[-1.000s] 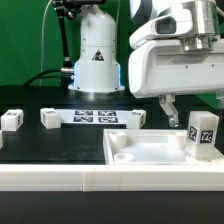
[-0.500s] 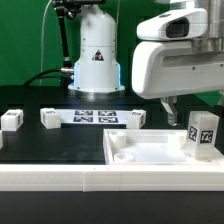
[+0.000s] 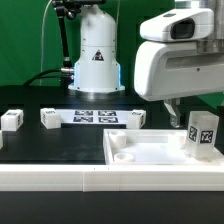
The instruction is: Assemble one leg
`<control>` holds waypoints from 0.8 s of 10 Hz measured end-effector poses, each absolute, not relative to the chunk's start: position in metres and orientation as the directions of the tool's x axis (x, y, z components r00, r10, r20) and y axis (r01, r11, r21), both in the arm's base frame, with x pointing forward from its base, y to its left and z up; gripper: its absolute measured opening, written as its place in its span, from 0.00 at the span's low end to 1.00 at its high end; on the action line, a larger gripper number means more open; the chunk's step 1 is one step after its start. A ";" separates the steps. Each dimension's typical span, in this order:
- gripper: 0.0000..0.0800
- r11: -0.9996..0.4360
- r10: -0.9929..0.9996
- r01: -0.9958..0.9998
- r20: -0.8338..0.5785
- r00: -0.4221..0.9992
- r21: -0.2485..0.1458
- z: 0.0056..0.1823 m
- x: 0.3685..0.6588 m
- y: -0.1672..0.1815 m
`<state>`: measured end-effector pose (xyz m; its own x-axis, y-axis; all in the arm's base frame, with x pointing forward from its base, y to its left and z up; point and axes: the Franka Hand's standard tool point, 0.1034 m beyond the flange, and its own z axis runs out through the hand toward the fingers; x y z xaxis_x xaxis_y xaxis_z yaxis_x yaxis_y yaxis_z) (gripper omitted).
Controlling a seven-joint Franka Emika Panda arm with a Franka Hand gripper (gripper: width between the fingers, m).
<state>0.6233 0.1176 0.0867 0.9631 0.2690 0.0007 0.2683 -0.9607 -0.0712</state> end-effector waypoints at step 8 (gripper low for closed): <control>0.36 -0.988 -0.132 -0.130 0.020 0.991 -0.078 0.086 0.621 0.118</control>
Offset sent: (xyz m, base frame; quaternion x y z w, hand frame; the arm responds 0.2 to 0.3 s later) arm 0.0000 0.0000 0.0000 0.0000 0.0000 0.0000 1.0000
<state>0.6210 0.1181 0.0858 0.9911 -0.1317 0.0198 -0.1298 -0.9885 -0.0778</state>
